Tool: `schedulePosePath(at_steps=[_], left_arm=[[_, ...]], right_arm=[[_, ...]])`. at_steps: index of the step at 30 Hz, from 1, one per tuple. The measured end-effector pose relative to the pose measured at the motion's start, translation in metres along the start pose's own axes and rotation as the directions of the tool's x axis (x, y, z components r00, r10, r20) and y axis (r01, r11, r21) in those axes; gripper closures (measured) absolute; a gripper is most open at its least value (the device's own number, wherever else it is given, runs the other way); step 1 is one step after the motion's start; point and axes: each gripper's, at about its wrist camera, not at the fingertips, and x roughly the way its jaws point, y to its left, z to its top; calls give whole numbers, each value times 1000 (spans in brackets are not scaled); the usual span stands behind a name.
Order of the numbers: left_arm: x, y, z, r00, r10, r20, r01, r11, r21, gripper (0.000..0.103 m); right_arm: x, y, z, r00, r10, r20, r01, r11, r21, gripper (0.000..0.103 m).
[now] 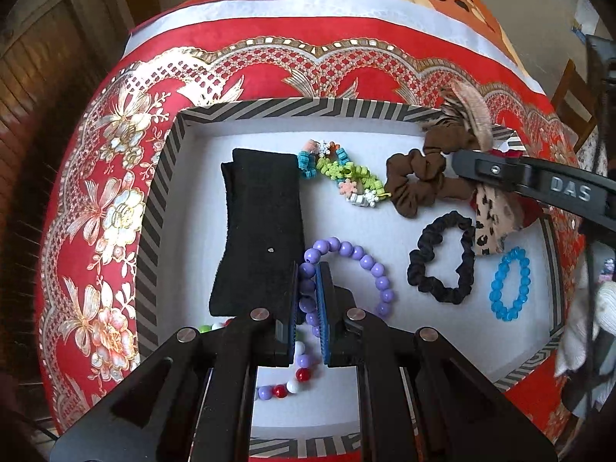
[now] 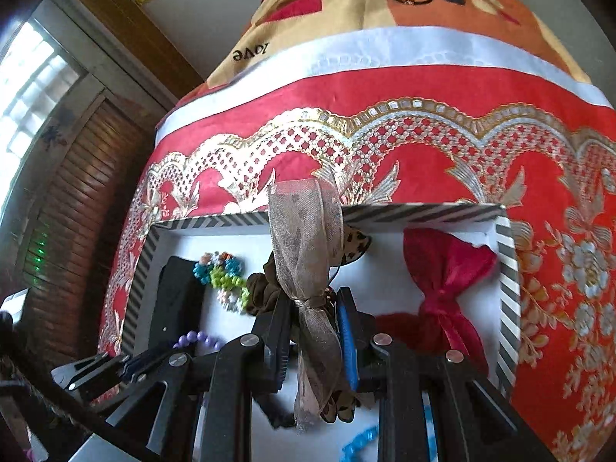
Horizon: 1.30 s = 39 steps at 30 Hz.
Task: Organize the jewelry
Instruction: 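Carry both items into the white tray and open both tools, then withdraw both tools toward the orange crystal and silver braided bracelets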
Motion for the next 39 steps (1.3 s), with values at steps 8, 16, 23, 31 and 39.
schedulePosePath(at_steps=[8, 16, 23, 31, 39], left_arm=[[3, 6, 6, 1000, -22, -8, 22, 999, -40, 89], [-1, 10, 5, 999, -43, 2, 43, 996, -83, 68], [-17, 5, -1, 1000, -14, 25, 16, 997, -79, 68], [-39, 6, -17, 999, 6, 54, -1, 996, -85, 68], [-59, 2, -34, 996, 22, 91, -15, 997, -81, 68]], right_arm=[[17, -5, 3, 998, -52, -30, 51, 998, -29, 67], [-17, -8, -7, 999, -22, 31, 23, 999, -27, 60], [-51, -3, -22, 996, -19, 84, 21, 1000, -18, 58], [-81, 6, -50, 992, -56, 115, 60, 998, -29, 58], [-101, 13, -83, 987, -88, 135, 94, 995, -37, 57]])
